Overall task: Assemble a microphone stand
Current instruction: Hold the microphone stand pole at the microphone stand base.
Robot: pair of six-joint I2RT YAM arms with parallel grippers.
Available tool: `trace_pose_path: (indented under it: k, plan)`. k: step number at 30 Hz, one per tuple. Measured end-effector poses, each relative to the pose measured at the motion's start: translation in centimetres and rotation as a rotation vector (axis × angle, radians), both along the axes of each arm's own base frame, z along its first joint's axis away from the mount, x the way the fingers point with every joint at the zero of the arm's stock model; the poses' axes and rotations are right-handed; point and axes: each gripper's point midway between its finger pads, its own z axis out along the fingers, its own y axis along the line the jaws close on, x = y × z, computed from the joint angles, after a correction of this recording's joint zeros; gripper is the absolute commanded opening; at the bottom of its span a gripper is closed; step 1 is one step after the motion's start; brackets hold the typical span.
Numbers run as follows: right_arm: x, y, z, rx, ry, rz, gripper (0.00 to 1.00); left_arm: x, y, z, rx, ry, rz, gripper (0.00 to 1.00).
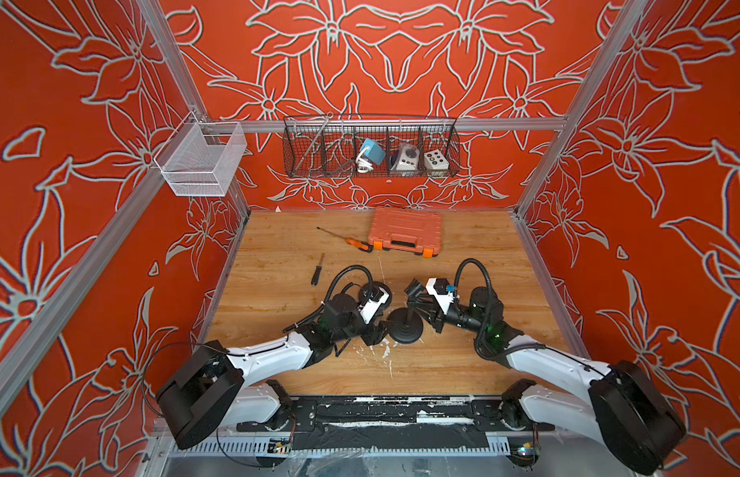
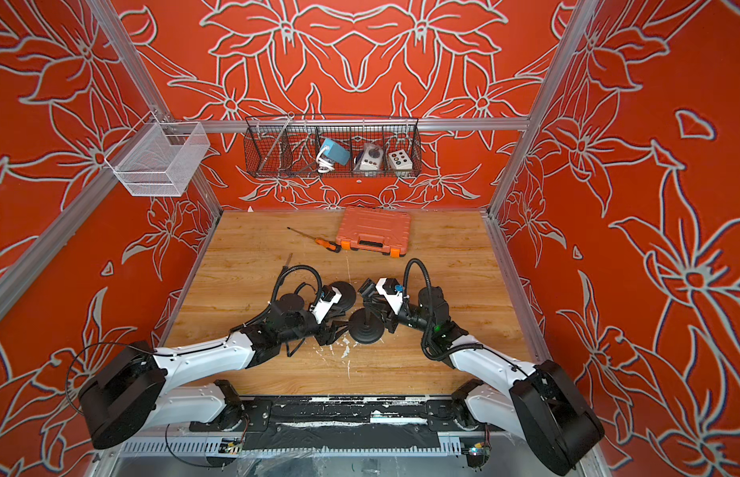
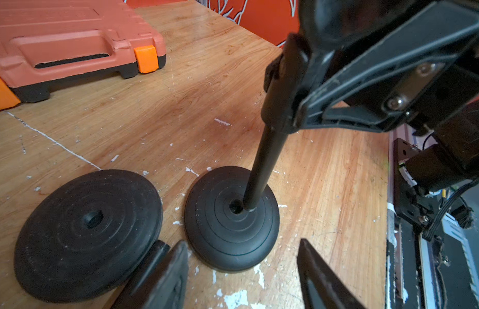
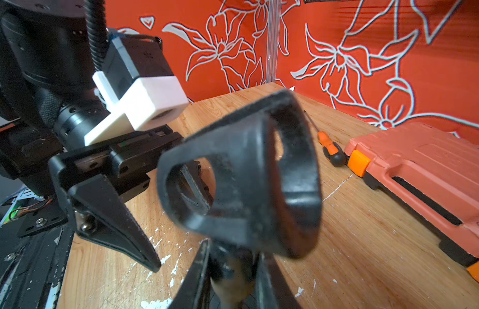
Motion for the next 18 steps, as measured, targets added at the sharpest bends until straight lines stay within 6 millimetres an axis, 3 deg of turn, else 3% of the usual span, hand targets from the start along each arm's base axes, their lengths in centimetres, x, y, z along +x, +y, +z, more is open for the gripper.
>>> trace_pose_path:
  k: [6,18]
  plan:
    - [0.2,0.2,-1.1,-0.020,-0.002,0.001,0.00,0.1,-0.3,-0.9,0.014,0.010,-0.011,0.64]
    - [0.7,0.5,-1.1,-0.012,-0.034,-0.005,0.00,0.9,-0.6,-1.2,0.013,-0.007,0.001,0.63]
